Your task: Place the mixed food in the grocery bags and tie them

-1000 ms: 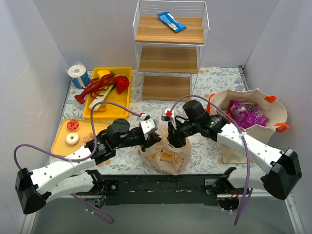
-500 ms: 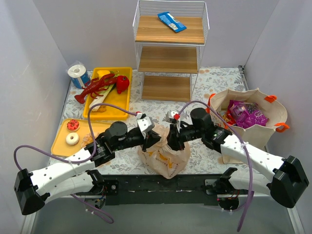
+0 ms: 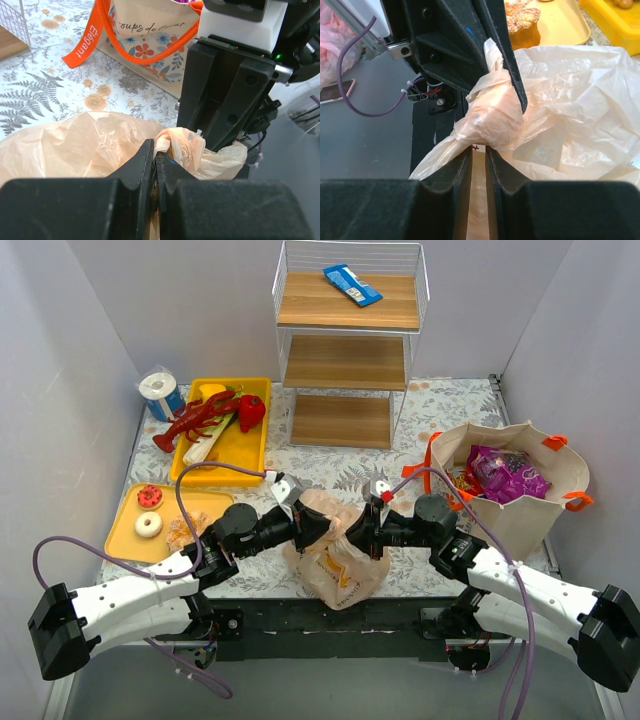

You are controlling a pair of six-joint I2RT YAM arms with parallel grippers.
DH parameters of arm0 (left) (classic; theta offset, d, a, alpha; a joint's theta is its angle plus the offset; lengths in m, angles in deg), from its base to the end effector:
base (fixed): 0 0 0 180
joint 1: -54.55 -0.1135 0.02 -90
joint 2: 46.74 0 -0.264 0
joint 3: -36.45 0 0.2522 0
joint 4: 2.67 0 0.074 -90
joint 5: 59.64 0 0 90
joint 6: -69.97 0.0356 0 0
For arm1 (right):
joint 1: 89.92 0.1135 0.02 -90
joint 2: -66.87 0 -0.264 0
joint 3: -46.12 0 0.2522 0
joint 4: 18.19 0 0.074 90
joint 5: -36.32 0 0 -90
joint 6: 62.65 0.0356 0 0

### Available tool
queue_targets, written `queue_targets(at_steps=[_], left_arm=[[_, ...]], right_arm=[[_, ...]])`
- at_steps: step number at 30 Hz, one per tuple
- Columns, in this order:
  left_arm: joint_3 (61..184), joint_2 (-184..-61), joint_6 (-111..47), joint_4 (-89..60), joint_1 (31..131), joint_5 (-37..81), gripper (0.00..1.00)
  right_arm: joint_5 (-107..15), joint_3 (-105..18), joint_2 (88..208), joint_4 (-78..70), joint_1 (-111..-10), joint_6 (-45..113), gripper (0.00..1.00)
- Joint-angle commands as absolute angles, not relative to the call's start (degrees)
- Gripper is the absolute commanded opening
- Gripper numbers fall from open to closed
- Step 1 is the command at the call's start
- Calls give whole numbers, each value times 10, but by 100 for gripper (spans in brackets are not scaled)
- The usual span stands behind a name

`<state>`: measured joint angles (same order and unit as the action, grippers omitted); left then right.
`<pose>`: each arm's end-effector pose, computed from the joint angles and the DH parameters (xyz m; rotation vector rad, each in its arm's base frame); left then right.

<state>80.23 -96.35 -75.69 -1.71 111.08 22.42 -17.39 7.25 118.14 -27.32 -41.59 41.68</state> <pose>0.1110 -0.1768 0.2797 0.1368 1.9169 -1.5362 0.1197 0.1661 0.2594 -1.0097 1.4859 1.3232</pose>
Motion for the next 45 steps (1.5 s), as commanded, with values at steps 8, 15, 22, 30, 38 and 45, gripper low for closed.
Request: queue_targets(at_steps=[8, 15, 22, 30, 38, 45], left_arm=[[768, -928, -831, 74, 1121, 214, 0], [738, -927, -822, 79, 1125, 250, 0], [715, -927, -824, 108, 1125, 319, 0], [702, -937, -846, 142, 1130, 355, 0], [710, -948, -888, 135, 1148, 363, 0], [713, -911, -946, 83, 1148, 350, 0]], right_arm=[[-295, 104, 1185, -348, -389, 431, 11], [-242, 65, 1214, -340, -356, 419, 6], [-262, 69, 1208, -354, -309, 440, 6], [-256, 87, 1215, -407, -293, 473, 6], [-374, 120, 1202, -461, -277, 464, 8], [-477, 158, 1144, -471, -277, 442, 16]])
